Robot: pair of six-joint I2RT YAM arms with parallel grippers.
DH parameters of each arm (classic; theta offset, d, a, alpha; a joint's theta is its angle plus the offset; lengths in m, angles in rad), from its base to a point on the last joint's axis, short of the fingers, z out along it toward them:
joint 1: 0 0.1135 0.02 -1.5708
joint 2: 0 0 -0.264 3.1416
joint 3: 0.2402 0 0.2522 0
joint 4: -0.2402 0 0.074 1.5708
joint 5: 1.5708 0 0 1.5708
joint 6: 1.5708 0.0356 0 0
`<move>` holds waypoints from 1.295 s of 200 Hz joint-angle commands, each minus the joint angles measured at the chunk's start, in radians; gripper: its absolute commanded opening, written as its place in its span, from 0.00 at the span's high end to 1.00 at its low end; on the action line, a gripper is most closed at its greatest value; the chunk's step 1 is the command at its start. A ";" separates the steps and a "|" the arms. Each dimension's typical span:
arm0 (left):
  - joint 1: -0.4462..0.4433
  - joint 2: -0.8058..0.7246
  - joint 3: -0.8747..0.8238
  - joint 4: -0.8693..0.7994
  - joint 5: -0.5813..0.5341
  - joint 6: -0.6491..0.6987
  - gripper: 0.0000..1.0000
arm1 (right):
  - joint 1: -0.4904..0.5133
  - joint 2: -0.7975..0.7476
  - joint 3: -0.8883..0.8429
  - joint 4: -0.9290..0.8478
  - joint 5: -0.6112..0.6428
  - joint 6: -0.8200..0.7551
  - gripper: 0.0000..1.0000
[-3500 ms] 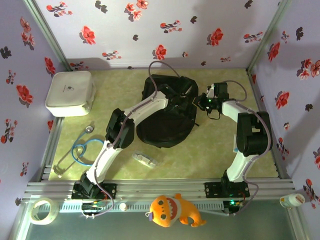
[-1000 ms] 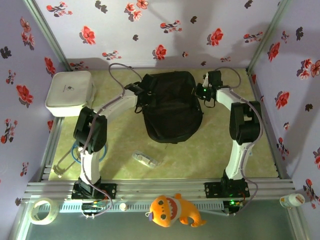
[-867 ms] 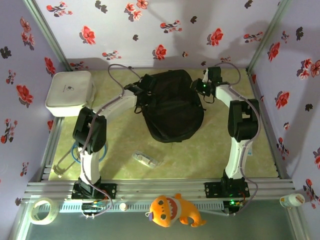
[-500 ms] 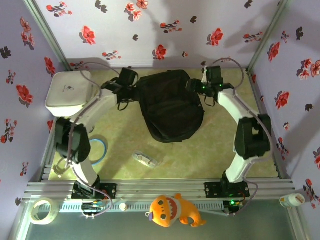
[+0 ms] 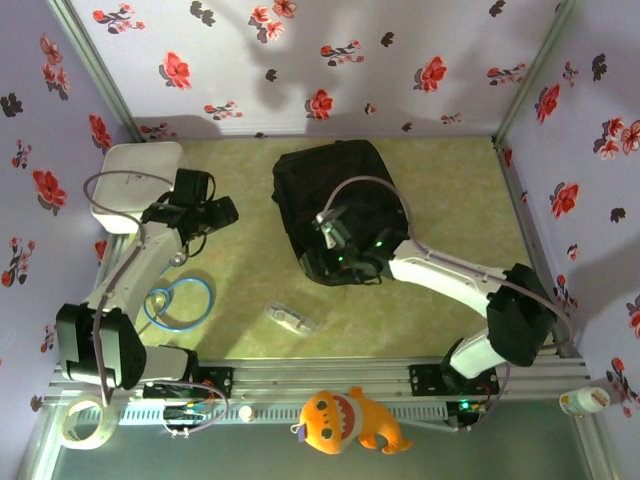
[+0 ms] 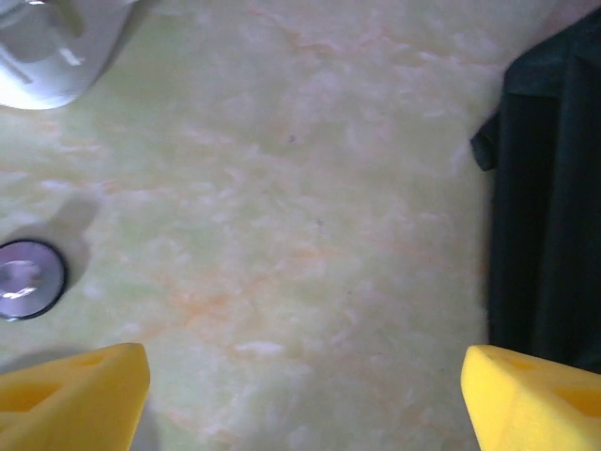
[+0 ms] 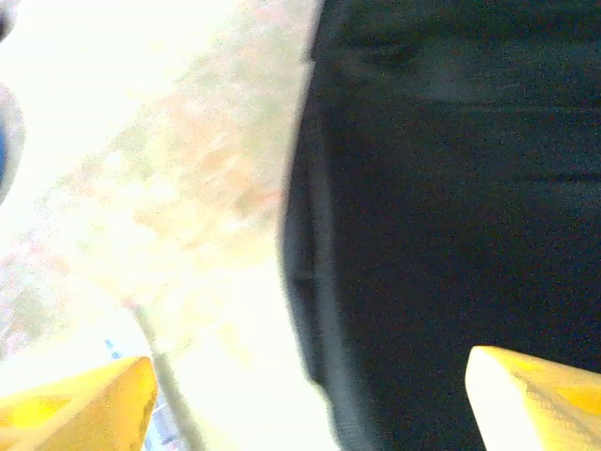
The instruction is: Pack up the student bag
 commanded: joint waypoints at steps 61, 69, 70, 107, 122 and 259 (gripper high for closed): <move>0.085 -0.159 -0.095 -0.014 -0.011 -0.001 0.05 | 0.207 0.286 0.149 -0.042 0.030 -0.120 0.15; 0.088 -0.164 -0.100 -0.015 -0.009 -0.002 0.04 | 0.218 0.302 0.162 -0.053 0.022 -0.132 0.15; 0.088 -0.165 -0.101 -0.015 -0.008 -0.001 0.04 | 0.219 0.304 0.162 -0.055 0.021 -0.133 0.15; 0.094 -0.165 -0.112 -0.013 0.001 0.000 0.04 | 0.247 0.363 0.181 -0.088 -0.026 -0.174 0.17; 0.094 -0.162 -0.112 -0.012 0.003 -0.001 0.03 | 0.260 0.383 0.193 -0.105 -0.037 -0.188 0.17; 0.096 -0.148 -0.110 -0.008 0.012 -0.002 0.02 | 0.273 0.353 0.234 -0.173 0.026 -0.186 0.22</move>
